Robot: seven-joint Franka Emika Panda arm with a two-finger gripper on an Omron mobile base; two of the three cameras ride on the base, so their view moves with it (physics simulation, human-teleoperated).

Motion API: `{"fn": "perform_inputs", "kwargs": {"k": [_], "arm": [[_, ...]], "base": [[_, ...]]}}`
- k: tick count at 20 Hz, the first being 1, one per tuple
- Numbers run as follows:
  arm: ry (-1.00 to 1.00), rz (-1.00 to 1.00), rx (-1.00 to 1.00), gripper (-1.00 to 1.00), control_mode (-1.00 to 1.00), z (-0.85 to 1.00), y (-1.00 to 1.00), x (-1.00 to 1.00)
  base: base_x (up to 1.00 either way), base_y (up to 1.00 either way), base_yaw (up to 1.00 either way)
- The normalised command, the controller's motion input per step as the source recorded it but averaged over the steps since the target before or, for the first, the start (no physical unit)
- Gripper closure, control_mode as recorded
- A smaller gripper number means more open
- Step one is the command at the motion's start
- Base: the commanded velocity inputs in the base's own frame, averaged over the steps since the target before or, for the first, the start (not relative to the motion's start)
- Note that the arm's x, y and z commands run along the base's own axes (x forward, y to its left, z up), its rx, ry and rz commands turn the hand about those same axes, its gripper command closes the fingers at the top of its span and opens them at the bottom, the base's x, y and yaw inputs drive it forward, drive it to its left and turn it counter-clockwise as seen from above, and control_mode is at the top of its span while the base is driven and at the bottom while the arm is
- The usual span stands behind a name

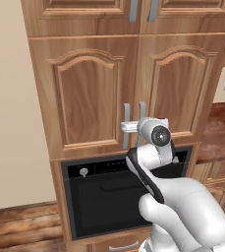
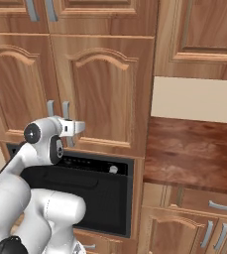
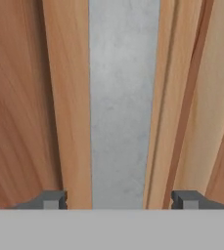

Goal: The dining table condiment station is running low on ketchup. Refill the condiment station by opening the cabinet and taking the ketchup from the cabinet and placing it on the dining table.

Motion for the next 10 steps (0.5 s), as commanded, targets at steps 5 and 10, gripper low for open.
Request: {"fn": "perform_inputs", "kwargs": {"k": [5, 10], "arm": [[0.0, 0.0, 0.0, 1.0, -1.0, 0.0, 0.02, 0.04], [0.01, 0.0, -0.02, 1.0, -1.0, -0.05, 0.06, 0.05]], "base": [[0.0, 0.0, 0.0], [0.0, 0.0, 0.0]]}}
